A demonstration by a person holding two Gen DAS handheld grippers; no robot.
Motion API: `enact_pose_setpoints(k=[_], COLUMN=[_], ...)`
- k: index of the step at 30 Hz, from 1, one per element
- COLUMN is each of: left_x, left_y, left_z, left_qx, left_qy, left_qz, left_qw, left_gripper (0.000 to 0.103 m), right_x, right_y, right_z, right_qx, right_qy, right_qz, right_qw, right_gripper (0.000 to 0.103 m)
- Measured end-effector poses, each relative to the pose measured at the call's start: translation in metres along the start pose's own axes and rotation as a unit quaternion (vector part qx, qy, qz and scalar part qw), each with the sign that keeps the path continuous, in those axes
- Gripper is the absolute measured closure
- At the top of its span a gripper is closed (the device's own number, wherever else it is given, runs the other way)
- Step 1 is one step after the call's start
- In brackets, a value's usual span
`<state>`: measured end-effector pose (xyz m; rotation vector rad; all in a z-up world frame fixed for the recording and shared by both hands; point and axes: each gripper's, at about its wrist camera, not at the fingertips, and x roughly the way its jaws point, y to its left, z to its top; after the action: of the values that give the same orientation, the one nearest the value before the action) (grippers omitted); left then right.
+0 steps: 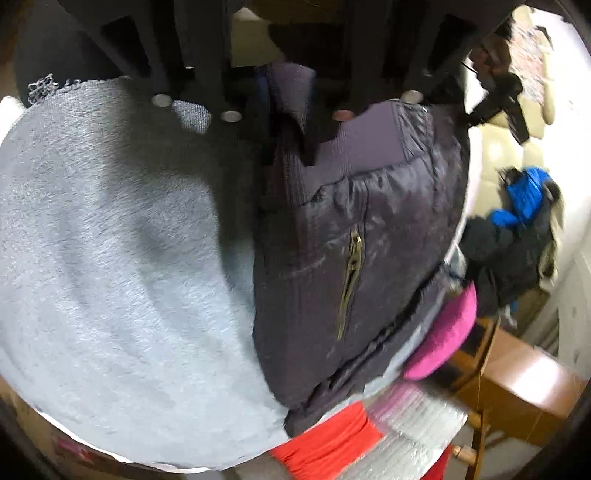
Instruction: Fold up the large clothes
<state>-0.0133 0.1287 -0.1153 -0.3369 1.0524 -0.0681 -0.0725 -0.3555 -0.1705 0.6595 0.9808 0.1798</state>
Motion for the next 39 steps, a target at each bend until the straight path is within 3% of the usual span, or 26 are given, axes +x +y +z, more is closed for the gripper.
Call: enact_pose_setpoints(k=[1,2,6,12,13,15,16,18,21,22,24,26,27,32,37,39], left_x=[-0.007,-0.013,-0.026,0.001,0.012,0.02,0.022,0.02,0.013,0.01,-0.002,-0.012,-0.015,0.003,0.051,0.076], left_y=[0.003,0.005,0.016,0.006,-0.003,-0.006,-0.009,-0.011,-0.008,-0.009,-0.014,-0.02,-0.024,-0.085,-0.176,-0.208], left_z=[0.005,0.008,0.026,0.034,0.034,0.031,0.029,0.026,0.03,0.031,0.039,0.053,0.06,0.119,0.172,0.192], left_qx=[-0.003,-0.008,-0.03,-0.022,-0.021,-0.016,-0.01,0.006,-0.006,-0.002,0.008,0.016,0.021,0.098,0.183,0.205], left_qy=[-0.015,-0.032,-0.065,-0.046,-0.038,-0.024,-0.019,-0.021,-0.022,-0.025,-0.046,-0.079,-0.092,-0.128,-0.164,-0.168], left_qz=[0.003,0.006,0.002,-0.001,-0.001,0.004,0.012,0.029,0.012,0.012,0.031,0.035,0.034,0.022,-0.002,0.01], left_qw=[0.9999,0.9994,0.9974,0.9987,0.999,0.9996,0.9997,0.9994,0.9997,0.9996,0.9985,0.9961,0.9949,0.9867,0.9693,0.9642], left_gripper=[0.032,0.03,0.03,0.03,0.03,0.03,0.03,0.064,0.064,0.062,0.038,0.025,0.025,0.023,0.023,0.023], right_x=[-0.006,-0.011,-0.023,0.003,0.009,0.02,0.024,0.023,0.018,0.02,0.018,0.005,-0.002,-0.016,0.034,0.061], right_y=[-0.001,-0.003,-0.007,0.003,0.006,0.009,0.01,0.016,0.017,0.012,0.005,0.002,0.001,-0.001,0.012,0.017], right_z=[0.004,0.007,0.021,0.023,0.021,0.017,0.016,0.014,0.017,0.018,0.022,0.029,0.035,0.105,0.219,0.262], right_qx=[0.0,0.002,0.012,-0.008,-0.016,-0.032,-0.036,-0.056,-0.057,-0.043,-0.025,-0.022,-0.019,-0.001,-0.009,-0.01], right_qy=[-0.012,-0.023,-0.052,-0.022,-0.016,0.005,0.009,0.01,0.01,0.017,0.018,-0.009,-0.022,-0.073,-0.086,-0.079], right_qz=[-0.003,-0.005,-0.005,0.0,-0.001,-0.016,-0.028,-0.043,-0.05,-0.042,-0.027,-0.025,-0.025,0.001,0.048,0.052], right_qw=[1.0,1.0,0.999,1.0,1.0,0.999,0.999,0.997,0.997,0.998,0.999,0.999,0.999,0.997,0.995,0.995], right_gripper=[0.041,0.024,0.024,0.025,0.028,0.067,0.075,0.083,0.084,0.082,0.069,0.03,0.029,0.029,0.029,0.029])
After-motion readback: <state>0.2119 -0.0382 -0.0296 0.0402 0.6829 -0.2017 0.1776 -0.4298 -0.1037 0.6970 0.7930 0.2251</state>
